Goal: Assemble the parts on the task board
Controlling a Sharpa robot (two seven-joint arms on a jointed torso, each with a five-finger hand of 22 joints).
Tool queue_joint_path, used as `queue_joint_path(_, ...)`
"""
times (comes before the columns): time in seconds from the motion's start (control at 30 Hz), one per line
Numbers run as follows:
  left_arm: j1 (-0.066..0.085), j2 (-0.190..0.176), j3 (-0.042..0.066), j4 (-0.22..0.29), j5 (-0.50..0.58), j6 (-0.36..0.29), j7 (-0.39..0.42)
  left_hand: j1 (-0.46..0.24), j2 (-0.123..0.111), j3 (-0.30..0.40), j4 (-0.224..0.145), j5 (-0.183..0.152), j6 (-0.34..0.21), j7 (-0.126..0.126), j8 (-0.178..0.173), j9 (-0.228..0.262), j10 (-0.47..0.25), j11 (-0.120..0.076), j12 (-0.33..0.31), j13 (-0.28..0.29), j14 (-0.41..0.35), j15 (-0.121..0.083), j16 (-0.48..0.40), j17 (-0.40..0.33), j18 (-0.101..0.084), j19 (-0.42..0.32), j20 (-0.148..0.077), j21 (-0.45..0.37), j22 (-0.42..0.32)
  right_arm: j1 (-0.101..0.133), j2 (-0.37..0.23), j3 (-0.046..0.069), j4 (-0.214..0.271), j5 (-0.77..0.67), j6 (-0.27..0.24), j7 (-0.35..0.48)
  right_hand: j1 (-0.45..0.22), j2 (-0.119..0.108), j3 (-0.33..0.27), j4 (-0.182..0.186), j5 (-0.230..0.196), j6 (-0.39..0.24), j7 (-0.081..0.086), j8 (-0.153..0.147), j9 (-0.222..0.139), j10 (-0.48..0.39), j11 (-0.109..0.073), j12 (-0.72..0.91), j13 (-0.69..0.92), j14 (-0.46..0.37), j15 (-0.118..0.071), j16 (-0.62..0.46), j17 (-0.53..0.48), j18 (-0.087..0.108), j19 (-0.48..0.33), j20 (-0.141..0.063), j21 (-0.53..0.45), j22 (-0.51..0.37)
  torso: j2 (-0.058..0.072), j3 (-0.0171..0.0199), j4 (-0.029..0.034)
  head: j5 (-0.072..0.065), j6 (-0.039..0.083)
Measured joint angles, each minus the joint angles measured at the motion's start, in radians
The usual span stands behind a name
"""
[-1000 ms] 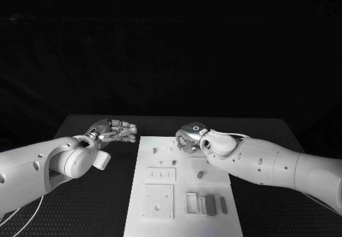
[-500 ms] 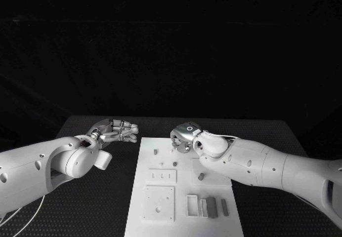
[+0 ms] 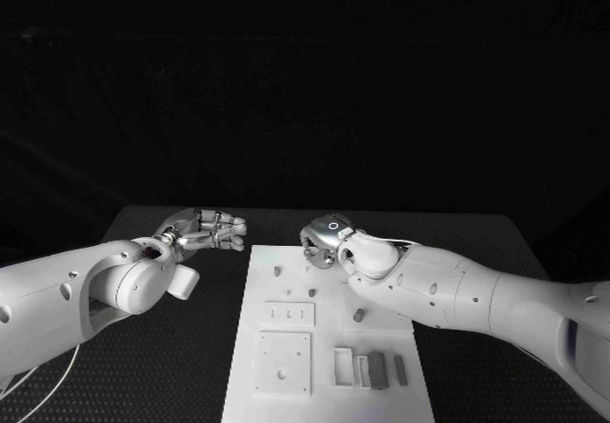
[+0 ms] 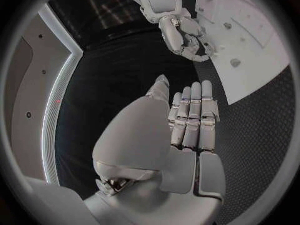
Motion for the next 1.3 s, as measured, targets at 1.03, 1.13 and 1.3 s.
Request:
queue_joint_path(1.03, 0.01, 0.0, 0.0, 0.002, -0.003, 0.0, -0.001, -0.004, -0.004, 0.0, 0.0, 0.0, 0.0, 0.0, -0.004, -0.002, 0.0, 0.0, -0.004, -0.002, 0.004, 0.004, -0.004, 0.003, -0.001, 0.0, 0.0, 0.0, -0.001, -0.005, 0.01, -0.001, -0.027, 0.009, 0.021, 0.0, -0.004, -0.004, 0.0, 0.0, 0.0, 0.0, 0.0, -0.005, 0.001, 0.0, 0.0, -0.004, -0.002, -0.002, 0.002, 0.0, -0.01, 0.0, 0.003, 0.003, 0.0, 0.0, 0.009, -0.0006, 0.0064, -0.002, -0.01)
queue_joint_path(1.13, 0.01, -0.001, 0.0, 0.0, -0.003, 0.0, -0.002, -0.004, -0.004, 0.0, 0.0, 0.0, 0.0, 0.0, -0.004, -0.003, 0.0, 0.0, -0.004, -0.002, 0.004, 0.004, -0.004, 0.003, -0.001, 0.0, 0.0, 0.0, -0.001, -0.005, 0.006, 0.0, -0.019, 0.01, 0.022, -0.001, -0.004, -0.004, 0.003, 0.003, 0.0, 0.0, 0.0, -0.005, 0.001, 0.0, 0.0, -0.004, -0.002, -0.002, 0.002, 0.0, -0.01, 0.0, 0.0, 0.003, 0.0, 0.0, 0.009, -0.0003, 0.0064, -0.001, -0.011)
queue_joint_path(1.3, 0.01, -0.001, 0.0, -0.003, -0.003, 0.0, -0.002, -0.004, -0.004, 0.0, 0.0, 0.0, 0.0, 0.0, -0.004, -0.003, 0.0, 0.0, -0.004, -0.002, 0.004, 0.004, -0.004, 0.004, -0.001, 0.0, 0.0, -0.004, 0.0, -0.004, 0.005, 0.0, -0.018, 0.012, 0.023, -0.002, -0.004, -0.004, 0.003, 0.003, 0.0, 0.0, 0.0, -0.005, 0.001, 0.0, 0.0, -0.004, -0.002, -0.002, 0.002, 0.0, -0.01, 0.0, -0.002, 0.002, 0.0, 0.0, 0.01, 0.0003, 0.0062, 0.0, -0.012)
